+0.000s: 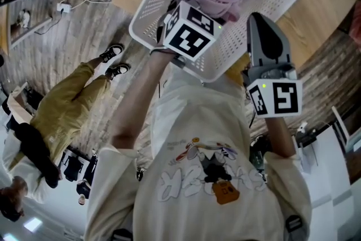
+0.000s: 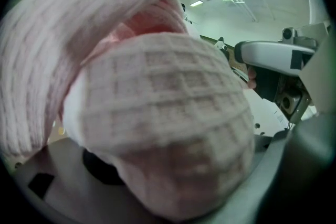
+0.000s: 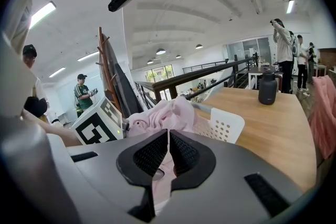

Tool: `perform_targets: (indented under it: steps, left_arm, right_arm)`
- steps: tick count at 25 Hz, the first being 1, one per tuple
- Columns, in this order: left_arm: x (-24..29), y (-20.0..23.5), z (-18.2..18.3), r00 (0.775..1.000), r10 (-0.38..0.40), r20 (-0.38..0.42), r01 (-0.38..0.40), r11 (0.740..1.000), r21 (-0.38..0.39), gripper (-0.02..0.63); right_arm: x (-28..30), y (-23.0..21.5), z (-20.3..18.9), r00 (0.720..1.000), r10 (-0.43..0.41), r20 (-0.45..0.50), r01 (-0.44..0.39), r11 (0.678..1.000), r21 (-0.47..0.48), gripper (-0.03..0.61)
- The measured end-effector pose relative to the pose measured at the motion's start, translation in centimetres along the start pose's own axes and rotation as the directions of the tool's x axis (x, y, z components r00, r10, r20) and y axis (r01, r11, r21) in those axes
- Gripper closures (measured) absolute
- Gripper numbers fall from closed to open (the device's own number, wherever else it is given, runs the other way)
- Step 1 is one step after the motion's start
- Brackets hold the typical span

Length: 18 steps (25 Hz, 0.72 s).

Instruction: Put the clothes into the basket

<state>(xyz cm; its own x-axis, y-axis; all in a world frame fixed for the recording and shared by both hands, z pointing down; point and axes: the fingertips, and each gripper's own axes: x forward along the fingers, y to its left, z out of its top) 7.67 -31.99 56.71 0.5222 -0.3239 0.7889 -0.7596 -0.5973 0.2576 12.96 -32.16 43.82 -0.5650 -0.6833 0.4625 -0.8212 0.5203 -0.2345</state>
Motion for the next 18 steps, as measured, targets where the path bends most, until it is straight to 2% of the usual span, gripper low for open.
perform_targets:
  steps: [13, 18]
  left_arm:
    - [1.6, 0.1, -2.1, 0.990, -0.026, -0.138, 0.035, 0.998, 0.060, 0.184]
    - [2.2, -0.4, -2.7, 0.983, -0.015, -0.181, 0.037, 0.992, 0.119, 0.184]
  right_arm:
    - [0.6, 0.2, 0.2, 0.999, 0.035, -0.009, -0.035, 0.999, -0.006, 0.552]
    - [0.1, 0.2, -0.1, 0.999, 0.033, -0.014, -0.034, 0.999, -0.022, 0.552]
